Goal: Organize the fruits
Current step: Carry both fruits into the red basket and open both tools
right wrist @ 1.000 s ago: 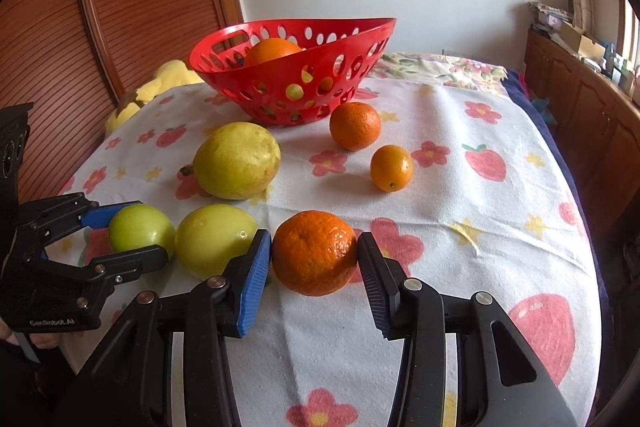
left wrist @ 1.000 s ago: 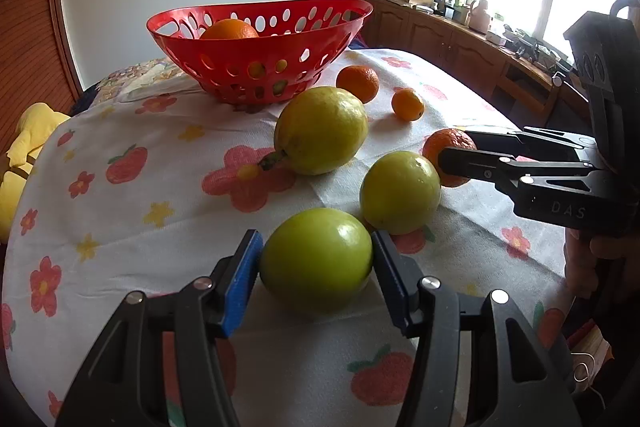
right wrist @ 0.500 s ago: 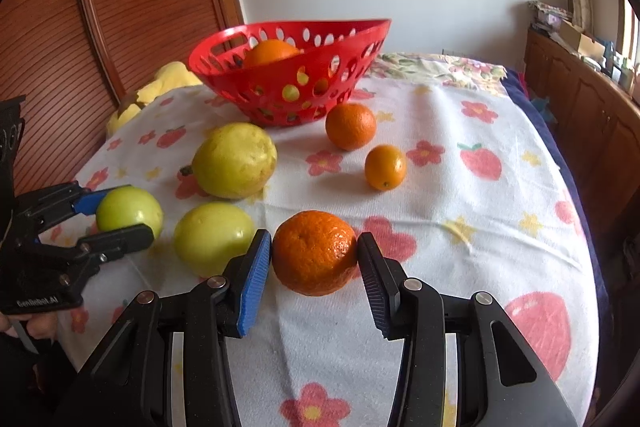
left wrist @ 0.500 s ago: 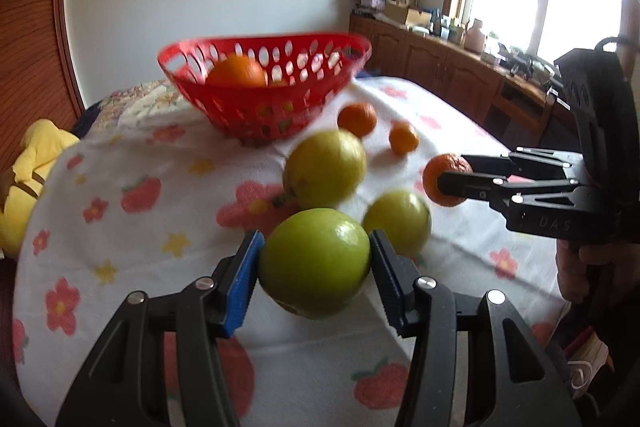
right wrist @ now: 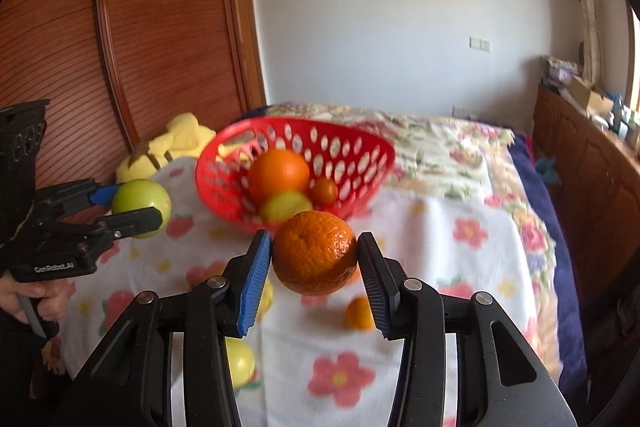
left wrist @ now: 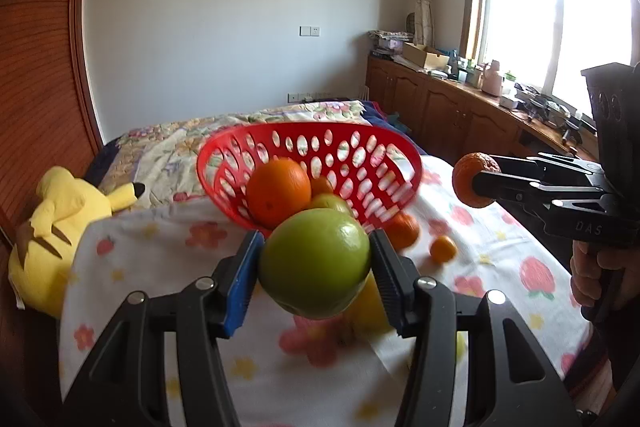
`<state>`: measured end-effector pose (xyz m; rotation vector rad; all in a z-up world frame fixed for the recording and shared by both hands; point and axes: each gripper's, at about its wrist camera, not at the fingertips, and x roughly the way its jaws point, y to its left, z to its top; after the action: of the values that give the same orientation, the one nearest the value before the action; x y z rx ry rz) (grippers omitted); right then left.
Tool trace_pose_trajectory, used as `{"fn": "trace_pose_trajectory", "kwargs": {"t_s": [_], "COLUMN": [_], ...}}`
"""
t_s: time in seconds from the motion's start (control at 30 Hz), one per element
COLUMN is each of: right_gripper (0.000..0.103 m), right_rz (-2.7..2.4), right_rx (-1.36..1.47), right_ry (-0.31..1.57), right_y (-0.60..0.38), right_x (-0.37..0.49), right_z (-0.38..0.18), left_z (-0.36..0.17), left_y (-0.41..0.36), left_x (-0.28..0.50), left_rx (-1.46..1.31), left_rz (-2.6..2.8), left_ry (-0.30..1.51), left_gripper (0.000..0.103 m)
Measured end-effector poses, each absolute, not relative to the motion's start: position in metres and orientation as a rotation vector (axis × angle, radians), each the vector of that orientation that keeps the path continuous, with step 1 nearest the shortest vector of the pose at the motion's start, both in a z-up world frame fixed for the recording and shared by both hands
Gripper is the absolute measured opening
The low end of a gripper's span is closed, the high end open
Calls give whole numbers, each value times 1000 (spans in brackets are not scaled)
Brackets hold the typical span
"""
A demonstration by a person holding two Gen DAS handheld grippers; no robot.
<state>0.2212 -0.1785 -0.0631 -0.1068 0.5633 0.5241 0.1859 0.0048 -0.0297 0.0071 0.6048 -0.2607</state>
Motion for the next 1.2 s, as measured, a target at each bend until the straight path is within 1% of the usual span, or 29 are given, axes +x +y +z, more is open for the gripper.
{"fn": "trace_pose_trajectory", "kwargs": {"t_s": [0.13, 0.5, 0.77, 1.2], "right_gripper": [45, 45, 45, 46], "right_rz": [543, 578, 595, 584], "right_rx": [-117, -153, -166, -198], "right_ry": [554, 582, 602, 601], "right_y": [-168, -147, -137, -125], "right_x": [245, 296, 313, 317], "right_z": [-58, -74, -85, -94], "left_z": [-29, -47, -59, -69], "left_y": [6, 2, 3, 4], "left_x": [208, 260, 271, 277], "left_rx": [13, 16, -5, 5], "left_rz": [-257, -260, -253, -229], "left_ry": [606, 634, 649, 661], "left_gripper": [53, 53, 53, 53]}}
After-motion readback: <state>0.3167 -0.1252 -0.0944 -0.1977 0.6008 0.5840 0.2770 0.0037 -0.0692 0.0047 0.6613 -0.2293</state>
